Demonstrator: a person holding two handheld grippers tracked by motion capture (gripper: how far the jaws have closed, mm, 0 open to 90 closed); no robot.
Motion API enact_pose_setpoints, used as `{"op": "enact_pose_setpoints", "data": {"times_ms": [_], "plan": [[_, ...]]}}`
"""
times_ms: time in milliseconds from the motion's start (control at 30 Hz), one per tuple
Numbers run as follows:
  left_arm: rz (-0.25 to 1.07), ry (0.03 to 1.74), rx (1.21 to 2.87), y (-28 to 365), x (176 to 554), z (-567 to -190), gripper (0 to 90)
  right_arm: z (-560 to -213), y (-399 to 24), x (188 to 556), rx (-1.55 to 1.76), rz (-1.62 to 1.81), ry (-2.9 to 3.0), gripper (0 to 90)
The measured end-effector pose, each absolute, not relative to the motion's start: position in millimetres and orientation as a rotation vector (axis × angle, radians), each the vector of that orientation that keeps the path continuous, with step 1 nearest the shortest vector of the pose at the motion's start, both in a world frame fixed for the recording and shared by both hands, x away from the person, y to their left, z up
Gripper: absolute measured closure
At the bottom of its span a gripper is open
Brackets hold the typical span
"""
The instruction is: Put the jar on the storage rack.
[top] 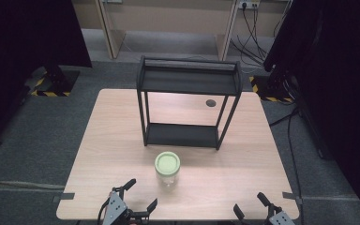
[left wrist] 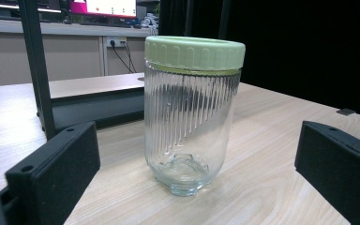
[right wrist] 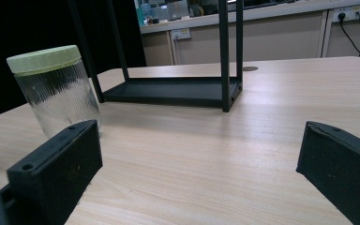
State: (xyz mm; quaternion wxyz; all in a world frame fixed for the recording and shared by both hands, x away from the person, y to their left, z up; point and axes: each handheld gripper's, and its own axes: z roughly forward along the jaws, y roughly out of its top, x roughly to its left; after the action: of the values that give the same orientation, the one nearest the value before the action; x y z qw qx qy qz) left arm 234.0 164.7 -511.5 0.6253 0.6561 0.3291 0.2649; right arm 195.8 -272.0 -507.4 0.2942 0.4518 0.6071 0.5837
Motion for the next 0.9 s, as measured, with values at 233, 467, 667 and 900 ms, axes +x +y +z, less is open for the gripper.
{"op": "enact_pose_setpoints", "data": {"times_ms": [233,467,667,900], "plan": [[0.601,0.759,1.503,165.1,234.3,-511.7,0.0,-507.6,-270.9,195.6,1.201,1.559,1.618,0.4],[0.602,0.760,1.502,164.9,234.3,-511.8,0.0,-507.7,-270.9,195.5,1.203,1.561,1.616,0.4],[0.602,0.761,1.501,164.9,234.4,-511.7,0.0,-507.6,-270.7,195.3,1.200,1.561,1.613,0.4],[0.596,0.761,1.501,163.5,234.9,-512.0,0.0,-507.6,-271.1,195.5,1.203,1.563,1.610,0.4]]}}
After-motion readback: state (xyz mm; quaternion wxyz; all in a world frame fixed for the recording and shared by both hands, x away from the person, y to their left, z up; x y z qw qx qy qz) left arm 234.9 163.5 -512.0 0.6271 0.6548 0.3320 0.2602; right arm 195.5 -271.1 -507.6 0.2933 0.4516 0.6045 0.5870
